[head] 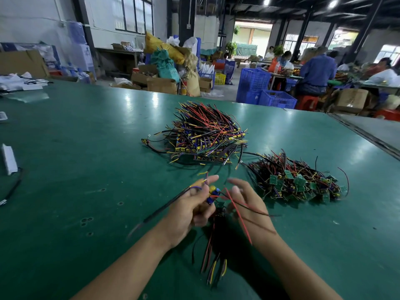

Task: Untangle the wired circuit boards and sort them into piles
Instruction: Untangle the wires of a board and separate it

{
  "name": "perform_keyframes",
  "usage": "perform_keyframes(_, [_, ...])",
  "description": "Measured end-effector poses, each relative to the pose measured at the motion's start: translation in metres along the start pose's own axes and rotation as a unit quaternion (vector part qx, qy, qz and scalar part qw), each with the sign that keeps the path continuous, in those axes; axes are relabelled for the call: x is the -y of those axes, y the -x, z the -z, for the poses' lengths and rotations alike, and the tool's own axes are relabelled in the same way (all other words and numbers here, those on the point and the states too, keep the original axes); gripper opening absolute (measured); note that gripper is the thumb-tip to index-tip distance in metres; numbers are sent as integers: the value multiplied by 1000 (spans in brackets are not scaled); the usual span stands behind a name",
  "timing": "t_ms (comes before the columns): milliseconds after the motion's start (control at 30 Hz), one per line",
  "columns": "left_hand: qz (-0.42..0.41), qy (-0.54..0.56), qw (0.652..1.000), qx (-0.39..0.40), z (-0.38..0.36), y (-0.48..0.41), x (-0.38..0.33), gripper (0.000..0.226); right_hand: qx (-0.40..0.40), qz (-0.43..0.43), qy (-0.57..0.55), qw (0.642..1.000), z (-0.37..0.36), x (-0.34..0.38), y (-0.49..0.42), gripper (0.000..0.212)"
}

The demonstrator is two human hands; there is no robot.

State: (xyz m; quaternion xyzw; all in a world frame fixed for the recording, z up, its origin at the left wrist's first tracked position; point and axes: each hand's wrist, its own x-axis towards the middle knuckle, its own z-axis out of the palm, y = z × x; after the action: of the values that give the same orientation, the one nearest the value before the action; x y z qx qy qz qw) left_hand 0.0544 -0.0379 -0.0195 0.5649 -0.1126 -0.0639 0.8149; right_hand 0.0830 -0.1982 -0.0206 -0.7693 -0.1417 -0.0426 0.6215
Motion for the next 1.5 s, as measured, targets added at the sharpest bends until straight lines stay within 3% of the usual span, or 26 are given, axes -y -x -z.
perform_keyframes(100, [27, -14, 1000, -3, 0, 3, 0, 38, 78, -85, -86, 990, 5, 6, 4, 51])
perform_keyframes(267, [59, -53, 997, -6, 1, 4, 1, 26, 194, -104, -101, 970, 5, 9, 9, 70])
perform_keyframes(500, [52, -83, 995, -5, -2, 3, 1, 34, 196, -62, -80, 975, 3, 10, 10, 62])
perform_keyframes(667, [5, -151, 988, 12, -8, 3, 0, 30, 167, -45, -90, 981, 4, 9, 9, 41])
perform_keyframes(833, [38, -144, 988, 31, -7, 4, -4, 37, 183, -51, -115, 975, 5, 7, 9, 59])
perform_keyframes(1100, [15, -101, 994, 39, -14, 7, -3, 42, 224, -75, -83, 968, 6, 12, 11, 51])
perform_keyframes(1500, [72, -86, 992, 58, -11, 6, -1, 52, 266, -128, -184, 937, 8, 13, 14, 58])
